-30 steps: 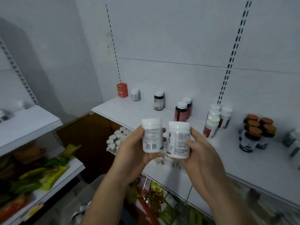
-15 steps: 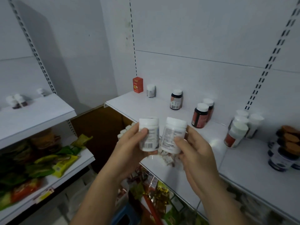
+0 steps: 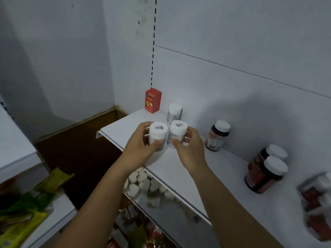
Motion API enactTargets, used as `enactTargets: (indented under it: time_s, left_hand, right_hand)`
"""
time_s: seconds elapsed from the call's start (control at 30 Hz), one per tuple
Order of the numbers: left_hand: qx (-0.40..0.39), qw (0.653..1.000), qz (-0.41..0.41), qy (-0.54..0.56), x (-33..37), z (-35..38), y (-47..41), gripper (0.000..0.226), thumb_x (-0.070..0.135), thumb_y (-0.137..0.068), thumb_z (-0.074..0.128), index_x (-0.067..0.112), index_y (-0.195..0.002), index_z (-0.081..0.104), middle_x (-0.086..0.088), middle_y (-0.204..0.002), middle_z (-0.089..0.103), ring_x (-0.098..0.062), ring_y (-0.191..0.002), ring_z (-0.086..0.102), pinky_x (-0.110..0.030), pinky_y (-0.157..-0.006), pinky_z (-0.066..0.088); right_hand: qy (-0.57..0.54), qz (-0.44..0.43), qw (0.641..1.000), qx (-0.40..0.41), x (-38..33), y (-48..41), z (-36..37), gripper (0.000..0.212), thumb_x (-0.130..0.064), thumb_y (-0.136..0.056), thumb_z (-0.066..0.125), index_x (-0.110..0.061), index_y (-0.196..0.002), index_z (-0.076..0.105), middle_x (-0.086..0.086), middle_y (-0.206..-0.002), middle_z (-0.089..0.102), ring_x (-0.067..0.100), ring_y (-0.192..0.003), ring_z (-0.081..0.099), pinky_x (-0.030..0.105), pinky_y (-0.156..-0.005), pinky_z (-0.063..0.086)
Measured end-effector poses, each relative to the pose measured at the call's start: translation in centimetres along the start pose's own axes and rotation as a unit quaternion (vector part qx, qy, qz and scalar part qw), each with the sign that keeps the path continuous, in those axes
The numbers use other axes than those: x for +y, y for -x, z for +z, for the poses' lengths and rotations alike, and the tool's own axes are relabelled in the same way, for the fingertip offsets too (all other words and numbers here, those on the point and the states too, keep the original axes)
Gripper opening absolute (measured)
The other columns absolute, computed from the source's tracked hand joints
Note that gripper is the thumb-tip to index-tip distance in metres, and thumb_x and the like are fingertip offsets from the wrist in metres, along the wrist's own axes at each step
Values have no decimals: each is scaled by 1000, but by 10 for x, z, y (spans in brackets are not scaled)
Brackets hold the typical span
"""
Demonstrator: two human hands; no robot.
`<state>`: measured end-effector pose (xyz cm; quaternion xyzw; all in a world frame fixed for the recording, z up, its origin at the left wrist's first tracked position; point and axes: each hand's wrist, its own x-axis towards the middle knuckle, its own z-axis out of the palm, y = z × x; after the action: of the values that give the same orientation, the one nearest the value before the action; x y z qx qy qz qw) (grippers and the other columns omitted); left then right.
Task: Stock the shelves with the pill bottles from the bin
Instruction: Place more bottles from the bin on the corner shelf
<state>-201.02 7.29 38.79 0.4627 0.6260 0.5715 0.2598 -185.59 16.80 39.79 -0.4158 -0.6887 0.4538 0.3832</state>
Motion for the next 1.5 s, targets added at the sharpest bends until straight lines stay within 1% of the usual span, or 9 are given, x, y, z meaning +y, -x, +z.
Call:
enactTargets:
  time_s: [0.23,0.33,0.57,0.7,0.83,1.07,1.2,1.3,1.5]
  left_hand:
    - [-34,999,-28,-30,-27,2,-81,57,22,-87,84,28,-130,47,8,-127,64,-10,-113,65,-30,-93,58]
    - [-44,998,-4,-48,-38,7,-91,59,23,-87,83,31,-133,48,11,-126,65,-9,-113,65,-32,-94,59]
    - [-33,997,41,-58,-53,13,-101,66,9,-85,86,29,-139,54,14,-132,63,11,-118,57,-1,-92,45]
    - [-23,997,39,-60,-55,14,-107,68,9,-85,86,29,-141,52,10,-139,61,-5,-124,60,-13,-103,45]
    - [-15,996,33,-77,-55,12,-112,73,7,-84,85,35,-140,47,14,-135,59,13,-117,55,0,-92,39]
    - [-12,996,11,-86,-58,13,-110,82,11,-84,87,27,-152,43,8,-149,55,-12,-135,52,-33,-115,43]
    - [-11,994,2,-105,-56,14,-110,86,12,-85,86,28,-155,39,9,-154,51,-11,-139,49,-36,-119,41]
    - [-9,995,-7,-95,-46,11,-102,94,15,-85,87,32,-159,31,16,-154,45,-3,-135,42,-26,-112,39]
    - [39,969,59,-237,-9,-28,-74,84,67,-90,65,36,-160,31,10,-164,40,-16,-149,38,-47,-121,36]
  right_hand:
    - [22,28,999,33,29,-85,41,47,-11,-87,77,-15,-130,58,-3,-118,69,18,-106,68,26,-83,52]
    - [9,26,999,38,38,-91,44,45,-9,-89,76,-19,-131,61,-8,-118,70,10,-105,69,16,-81,52]
    - [-12,18,999,29,41,-97,52,41,-7,-93,69,-21,-132,68,-10,-122,74,3,-111,69,5,-82,51]
    - [-22,24,999,27,38,-98,55,38,-7,-96,67,-19,-131,68,-9,-124,74,4,-113,69,5,-85,50]
    - [-9,31,999,15,37,-98,57,46,4,-94,59,-15,-135,66,-6,-128,73,7,-116,67,12,-94,51]
    - [17,34,999,-1,35,-91,58,55,7,-91,53,-22,-137,63,-8,-127,70,10,-118,65,16,-94,50]
    - [44,47,998,-3,30,-85,52,51,2,-92,54,-21,-138,60,-6,-125,68,14,-118,63,16,-85,46]
    - [43,40,998,-8,23,-76,45,53,-2,-97,57,-20,-147,52,-5,-138,60,11,-127,55,20,-101,42]
    - [97,-51,993,-53,1,-46,23,59,-27,-98,69,-29,-152,44,-9,-148,49,10,-135,48,33,-115,40]
